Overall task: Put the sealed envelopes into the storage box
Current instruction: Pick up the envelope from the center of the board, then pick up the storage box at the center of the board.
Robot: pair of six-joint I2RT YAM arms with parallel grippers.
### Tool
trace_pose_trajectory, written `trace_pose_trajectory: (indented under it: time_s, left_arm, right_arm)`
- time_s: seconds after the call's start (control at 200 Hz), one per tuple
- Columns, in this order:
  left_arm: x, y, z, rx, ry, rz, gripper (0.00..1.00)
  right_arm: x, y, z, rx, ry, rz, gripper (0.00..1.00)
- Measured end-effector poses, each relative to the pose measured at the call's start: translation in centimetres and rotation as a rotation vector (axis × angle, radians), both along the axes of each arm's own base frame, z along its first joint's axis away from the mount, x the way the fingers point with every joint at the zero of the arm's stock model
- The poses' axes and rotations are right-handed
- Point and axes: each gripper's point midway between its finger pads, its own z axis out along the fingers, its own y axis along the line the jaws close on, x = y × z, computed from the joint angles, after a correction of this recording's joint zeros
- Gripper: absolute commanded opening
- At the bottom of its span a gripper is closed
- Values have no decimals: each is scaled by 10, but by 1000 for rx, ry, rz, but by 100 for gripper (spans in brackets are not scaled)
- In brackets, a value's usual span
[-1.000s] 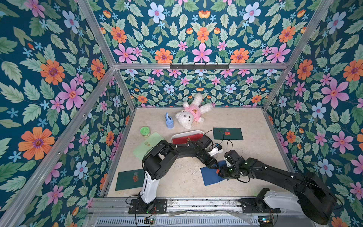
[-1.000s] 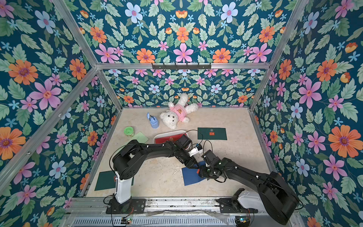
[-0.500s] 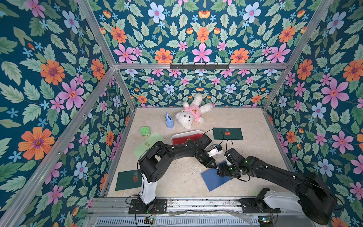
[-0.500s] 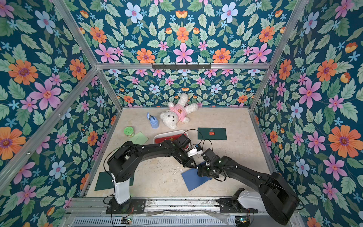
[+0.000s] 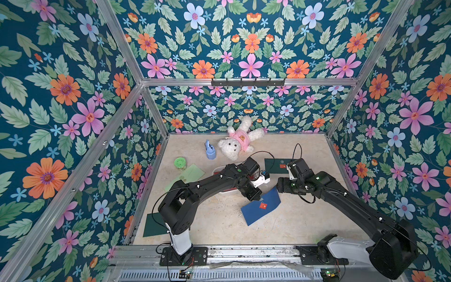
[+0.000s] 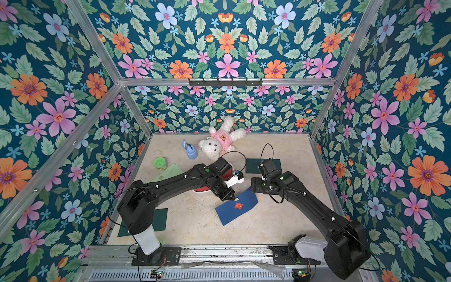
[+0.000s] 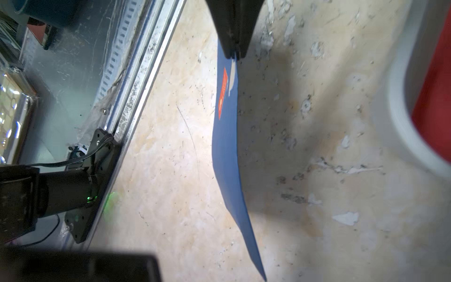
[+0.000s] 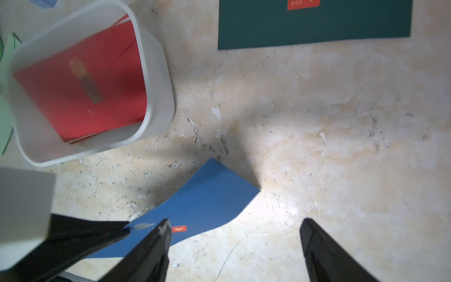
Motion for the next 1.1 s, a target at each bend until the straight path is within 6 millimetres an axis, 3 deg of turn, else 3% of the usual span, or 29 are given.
trace_pose_trajectory:
  time_s: [0.155, 0.4, 0.63, 0.81, 0.93, 1.1]
  left_arm:
    - [13, 20, 24, 49, -61, 58, 0]
    - [50, 78, 58, 142, -159, 257, 0]
    - [91, 135, 97, 199, -274, 482, 0]
    - [105, 147, 108, 217, -317, 532, 0]
    - [110, 149, 112, 215, -329, 544, 0]
    - [114, 144, 114, 213, -333, 511, 0]
  right_arm:
    - [24, -3, -5, -19, -3, -3, 65]
    - [74, 33, -6, 49, -41, 37, 52]
    - [100, 81, -22, 104, -24, 118, 51]
    - [105, 119, -41, 106, 11, 190, 48]
    - [111, 122, -55, 88, 30, 188, 45]
    - [109, 124, -68, 64, 54, 203, 32]
